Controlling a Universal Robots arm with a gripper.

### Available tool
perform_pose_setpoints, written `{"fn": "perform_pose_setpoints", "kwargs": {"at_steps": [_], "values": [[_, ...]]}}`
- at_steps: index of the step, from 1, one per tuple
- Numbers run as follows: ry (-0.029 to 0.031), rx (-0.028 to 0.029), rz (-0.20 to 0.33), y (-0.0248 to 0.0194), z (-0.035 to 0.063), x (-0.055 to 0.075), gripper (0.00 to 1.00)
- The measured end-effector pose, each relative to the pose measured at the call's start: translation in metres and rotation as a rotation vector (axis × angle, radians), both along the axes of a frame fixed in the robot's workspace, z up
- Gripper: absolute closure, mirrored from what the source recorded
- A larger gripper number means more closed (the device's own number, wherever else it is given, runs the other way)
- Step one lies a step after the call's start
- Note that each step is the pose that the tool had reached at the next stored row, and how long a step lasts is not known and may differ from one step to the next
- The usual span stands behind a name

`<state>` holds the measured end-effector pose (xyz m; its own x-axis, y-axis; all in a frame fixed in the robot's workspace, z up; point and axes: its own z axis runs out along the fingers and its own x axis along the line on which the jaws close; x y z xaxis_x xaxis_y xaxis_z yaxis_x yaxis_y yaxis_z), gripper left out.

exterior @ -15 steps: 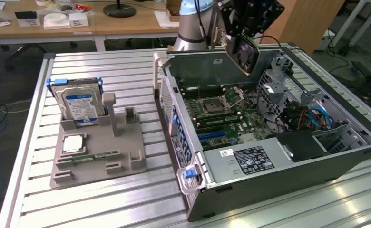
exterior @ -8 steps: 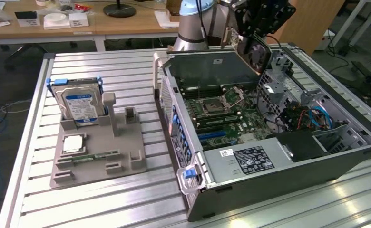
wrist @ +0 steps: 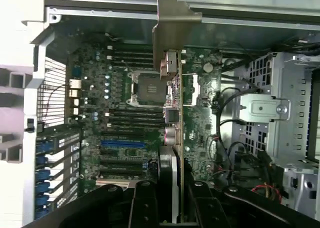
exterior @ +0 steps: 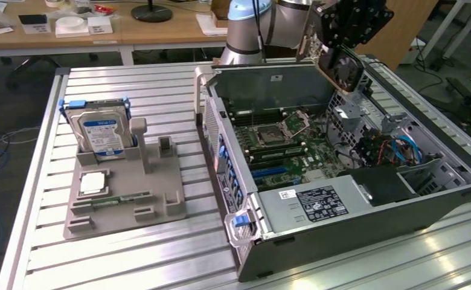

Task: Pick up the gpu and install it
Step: 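Pick up the gpu and move the gpu toward the slot, then insert the gpu into the slot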

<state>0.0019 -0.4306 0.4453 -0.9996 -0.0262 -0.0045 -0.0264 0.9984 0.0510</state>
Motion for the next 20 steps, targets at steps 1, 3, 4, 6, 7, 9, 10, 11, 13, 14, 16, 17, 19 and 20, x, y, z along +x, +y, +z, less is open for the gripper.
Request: {"fn": "perform_pose_setpoints", "kwargs": {"at_steps": [1,3,4,6,7,9,10,11,13,14,16,17,19,20], "values": [[0.0001,-0.0001,0.0,0.0,-0.0002,0.005,0.72],[0.0,-0.0001,0.0,0.0,-0.0006,0.013,0.72],[-0.0001,-0.0001,0.0,0.0,-0.0008,0.016,0.72],[0.0001,0.0,0.0,0.0,-0.0008,0.017,0.72],[0.0,0.0,0.0,0.0,-0.0008,0.017,0.72],[0.0,0.0001,0.0,0.0,-0.0009,0.017,0.72],[0.0,0.0001,0.0,0.0,-0.0009,0.017,0.72],[0.0,0.0001,0.0,0.0,-0.0009,0.017,0.72],[0.0,0.0001,0.0,0.0,-0.0008,0.017,0.72],[0.0,0.0001,0.0,0.0,-0.0009,0.017,0.72],[-0.0001,0.0001,0.005,0.0,-0.0009,0.017,0.72],[0.0,0.0,0.014,0.0,-0.0008,0.016,0.72],[0.0,0.0,0.043,0.0,-0.0009,0.016,0.72],[0.0,0.0,0.061,0.0,-0.0009,0.017,0.72]]}}
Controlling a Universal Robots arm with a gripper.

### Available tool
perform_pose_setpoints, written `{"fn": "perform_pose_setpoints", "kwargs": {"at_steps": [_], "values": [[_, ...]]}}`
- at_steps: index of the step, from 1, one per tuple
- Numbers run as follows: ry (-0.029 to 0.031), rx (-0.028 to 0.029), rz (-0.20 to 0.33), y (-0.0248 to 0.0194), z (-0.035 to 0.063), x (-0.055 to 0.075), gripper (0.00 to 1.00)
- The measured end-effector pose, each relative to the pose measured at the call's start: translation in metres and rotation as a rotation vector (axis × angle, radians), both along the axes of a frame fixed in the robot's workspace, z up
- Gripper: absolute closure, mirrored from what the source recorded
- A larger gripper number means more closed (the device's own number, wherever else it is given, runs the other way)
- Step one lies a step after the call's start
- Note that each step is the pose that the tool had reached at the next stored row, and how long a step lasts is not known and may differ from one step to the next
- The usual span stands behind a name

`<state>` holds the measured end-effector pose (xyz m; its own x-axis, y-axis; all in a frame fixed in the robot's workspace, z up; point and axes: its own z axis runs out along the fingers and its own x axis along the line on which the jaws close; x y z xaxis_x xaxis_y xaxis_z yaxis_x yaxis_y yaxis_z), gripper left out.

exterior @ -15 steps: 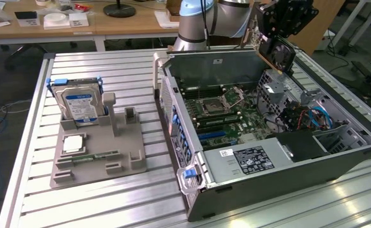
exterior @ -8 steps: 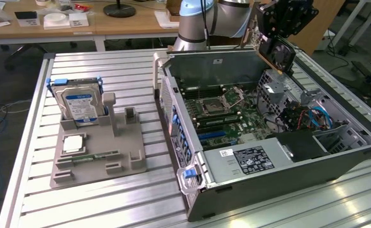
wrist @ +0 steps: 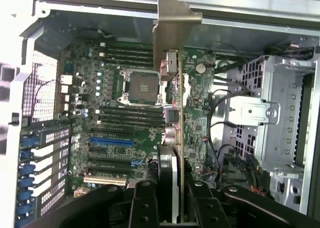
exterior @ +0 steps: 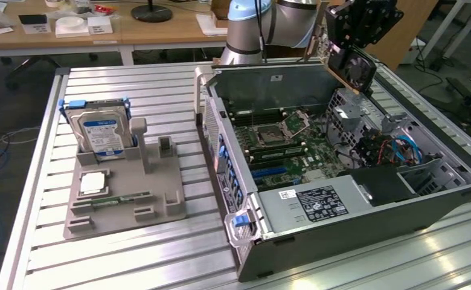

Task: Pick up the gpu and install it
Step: 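Insert the gpu into the slot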

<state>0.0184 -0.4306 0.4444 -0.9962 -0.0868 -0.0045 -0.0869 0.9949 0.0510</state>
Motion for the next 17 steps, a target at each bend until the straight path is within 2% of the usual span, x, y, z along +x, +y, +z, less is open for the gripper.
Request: {"fn": "perform_pose_setpoints", "kwargs": {"at_steps": [17], "values": [[0.0,0.0001,0.309,0.0,-0.0013,0.0,0.72]]}}
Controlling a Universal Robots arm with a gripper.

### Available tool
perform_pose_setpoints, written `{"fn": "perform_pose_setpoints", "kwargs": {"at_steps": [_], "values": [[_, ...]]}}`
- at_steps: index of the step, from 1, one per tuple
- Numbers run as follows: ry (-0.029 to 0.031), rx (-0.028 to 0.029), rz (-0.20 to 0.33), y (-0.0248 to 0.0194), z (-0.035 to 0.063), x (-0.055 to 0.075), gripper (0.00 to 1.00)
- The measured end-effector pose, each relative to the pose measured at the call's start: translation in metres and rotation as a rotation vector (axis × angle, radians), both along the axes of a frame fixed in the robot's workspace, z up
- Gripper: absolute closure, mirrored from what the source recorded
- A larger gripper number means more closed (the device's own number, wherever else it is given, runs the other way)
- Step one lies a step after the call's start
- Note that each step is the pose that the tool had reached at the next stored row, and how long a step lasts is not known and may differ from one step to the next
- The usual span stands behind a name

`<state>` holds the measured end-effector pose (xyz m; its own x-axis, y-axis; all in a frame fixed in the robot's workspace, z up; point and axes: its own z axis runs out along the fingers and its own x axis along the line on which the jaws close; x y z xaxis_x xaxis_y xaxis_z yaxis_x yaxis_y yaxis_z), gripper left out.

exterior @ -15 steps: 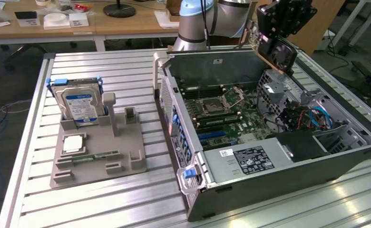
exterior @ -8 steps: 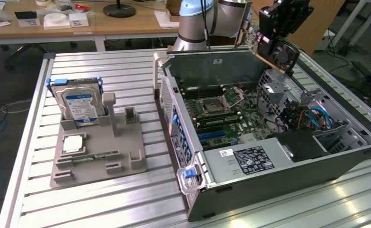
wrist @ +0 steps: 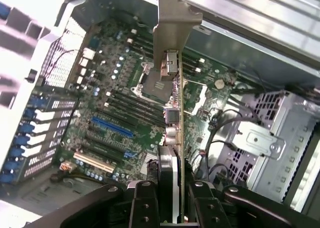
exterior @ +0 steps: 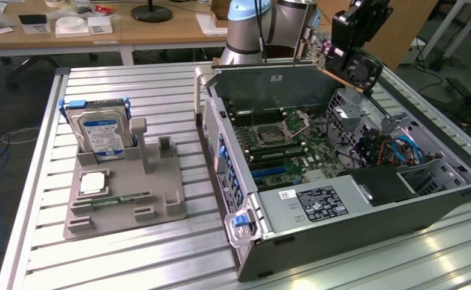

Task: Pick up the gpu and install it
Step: 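Insert the gpu into the slot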

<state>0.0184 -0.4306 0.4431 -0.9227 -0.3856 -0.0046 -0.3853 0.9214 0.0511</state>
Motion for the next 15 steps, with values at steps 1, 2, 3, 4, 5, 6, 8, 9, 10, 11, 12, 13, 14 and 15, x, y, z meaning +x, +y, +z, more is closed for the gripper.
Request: {"fn": "perform_pose_setpoints", "kwargs": {"at_steps": [1,2,3,4,5,6,8,9,10,11,12,13,14,15], "values": [[0.0,-0.0001,0.018,0.0,-0.0001,0.0,0.72],[0.0,0.0,0.037,0.0,-0.0002,0.0,0.72],[0.0,0.0,0.055,0.0,-0.0003,0.0,0.72],[0.0,-0.0001,0.073,0.0,-0.0004,0.0,0.72],[0.0,0.0,0.091,0.0,-0.0005,0.0,0.72],[0.0,0.0,0.109,0.0,-0.0007,0.0,0.72],[0.0,0.0,0.145,0.0,-0.0009,0.0,0.72],[0.0,0.0,0.165,0.0,-0.0011,0.0,0.72],[0.0,0.0,0.182,0.0,-0.0013,0.0,0.72],[0.0,0.0,0.201,0.0,-0.0015,0.0,0.72],[0.0,-0.0001,0.219,0.0,-0.0016,0.0,0.72],[0.0,-0.0002,0.237,0.0,-0.0017,0.0,0.72],[0.0,-0.0001,0.253,0.0,-0.0017,0.0,0.72],[-0.0001,-0.0001,0.272,0.0,-0.0018,0.0,0.72]]}}
